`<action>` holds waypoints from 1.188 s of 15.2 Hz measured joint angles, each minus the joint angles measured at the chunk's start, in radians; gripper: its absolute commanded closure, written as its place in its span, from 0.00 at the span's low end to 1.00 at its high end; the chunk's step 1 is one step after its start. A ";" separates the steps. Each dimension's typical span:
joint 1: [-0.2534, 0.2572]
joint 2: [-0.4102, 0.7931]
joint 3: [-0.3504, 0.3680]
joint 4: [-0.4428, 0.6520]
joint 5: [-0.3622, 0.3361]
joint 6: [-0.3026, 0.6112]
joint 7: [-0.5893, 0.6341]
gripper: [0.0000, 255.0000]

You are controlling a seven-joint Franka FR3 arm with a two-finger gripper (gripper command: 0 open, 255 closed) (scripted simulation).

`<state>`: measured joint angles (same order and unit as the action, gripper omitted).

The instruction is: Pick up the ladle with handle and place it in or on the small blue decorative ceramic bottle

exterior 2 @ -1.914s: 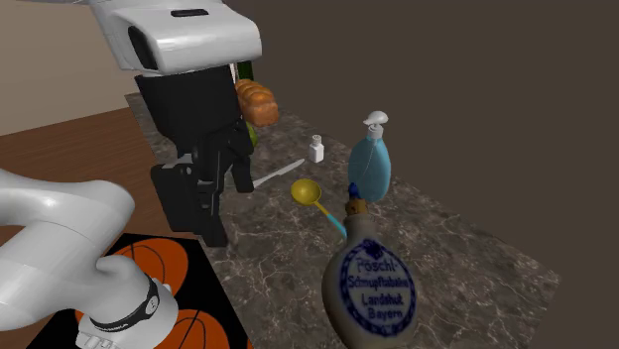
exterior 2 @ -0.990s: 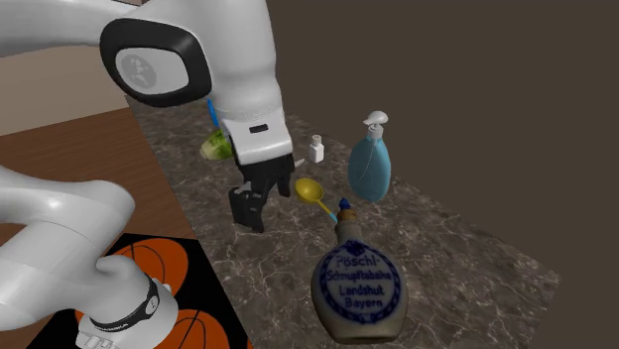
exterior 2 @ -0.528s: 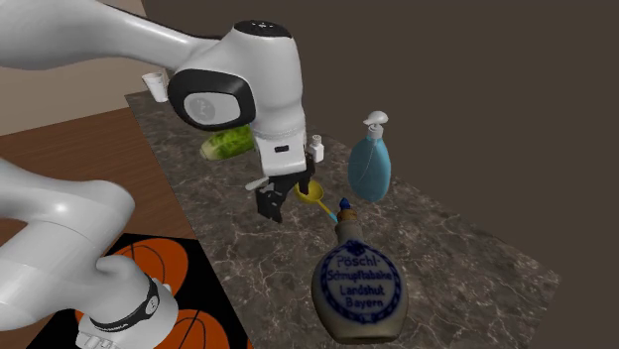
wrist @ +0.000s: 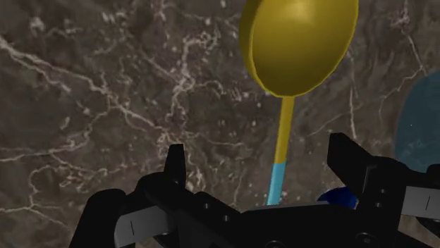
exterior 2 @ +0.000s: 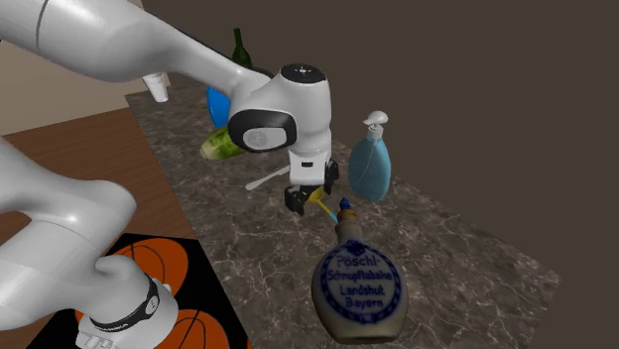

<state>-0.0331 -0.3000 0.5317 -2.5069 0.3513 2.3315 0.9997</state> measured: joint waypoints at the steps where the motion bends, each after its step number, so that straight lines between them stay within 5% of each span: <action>1: -0.004 0.034 0.018 0.013 0.001 0.028 0.041 0.00; 9: -0.018 0.163 0.060 0.011 -0.034 0.163 0.111 0.00; 16: -0.019 0.178 0.065 0.005 -0.040 0.184 0.116 0.00; 17: -0.019 0.178 0.065 0.005 -0.040 0.184 0.116 1.00; 18: -0.019 0.178 0.065 0.005 -0.040 0.184 0.116 1.00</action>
<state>-0.0517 -0.1216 0.5962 -2.5014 0.3115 2.5158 1.1154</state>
